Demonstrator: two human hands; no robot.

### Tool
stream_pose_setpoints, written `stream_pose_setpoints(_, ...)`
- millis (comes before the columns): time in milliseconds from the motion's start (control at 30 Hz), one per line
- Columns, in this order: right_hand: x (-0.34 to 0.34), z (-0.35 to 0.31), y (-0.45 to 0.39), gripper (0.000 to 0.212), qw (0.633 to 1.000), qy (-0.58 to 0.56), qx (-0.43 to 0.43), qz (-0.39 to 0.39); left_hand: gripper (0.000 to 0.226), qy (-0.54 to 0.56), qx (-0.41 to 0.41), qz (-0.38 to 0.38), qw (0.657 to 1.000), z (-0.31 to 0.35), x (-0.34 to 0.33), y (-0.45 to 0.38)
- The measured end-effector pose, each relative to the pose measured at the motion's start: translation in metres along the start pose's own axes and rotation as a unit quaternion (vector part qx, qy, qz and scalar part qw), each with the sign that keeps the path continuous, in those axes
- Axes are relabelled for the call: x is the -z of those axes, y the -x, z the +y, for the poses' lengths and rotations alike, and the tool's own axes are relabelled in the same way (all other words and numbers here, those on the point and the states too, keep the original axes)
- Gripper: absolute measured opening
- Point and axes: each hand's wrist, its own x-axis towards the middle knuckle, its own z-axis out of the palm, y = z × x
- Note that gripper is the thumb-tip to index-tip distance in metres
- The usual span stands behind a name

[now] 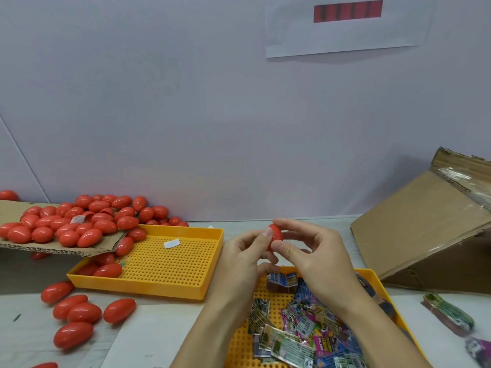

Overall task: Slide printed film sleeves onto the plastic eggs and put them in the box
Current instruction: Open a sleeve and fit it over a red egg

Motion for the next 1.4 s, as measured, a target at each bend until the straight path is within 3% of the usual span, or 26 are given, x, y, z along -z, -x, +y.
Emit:
stream_pose_setpoints(167,-0.001,0.001,0.000,0.033,1.000,-0.016,0.002,-0.004,0.037,0.080,0.030,0.054,0.995,0.000,-0.002,-0.001)
stream_pose_setpoints(733,-0.001,0.002,-0.001,0.034,1.000,0.005,-0.002,0.001,0.023,0.052,0.041,0.044,0.997,-0.002,-0.001,-0.002)
stream_pose_setpoints(1400,0.000,0.003,-0.001,0.047,1.000,-0.019,-0.018,0.006,0.048,0.180,0.104,-0.018,0.978,0.007,-0.007,0.003)
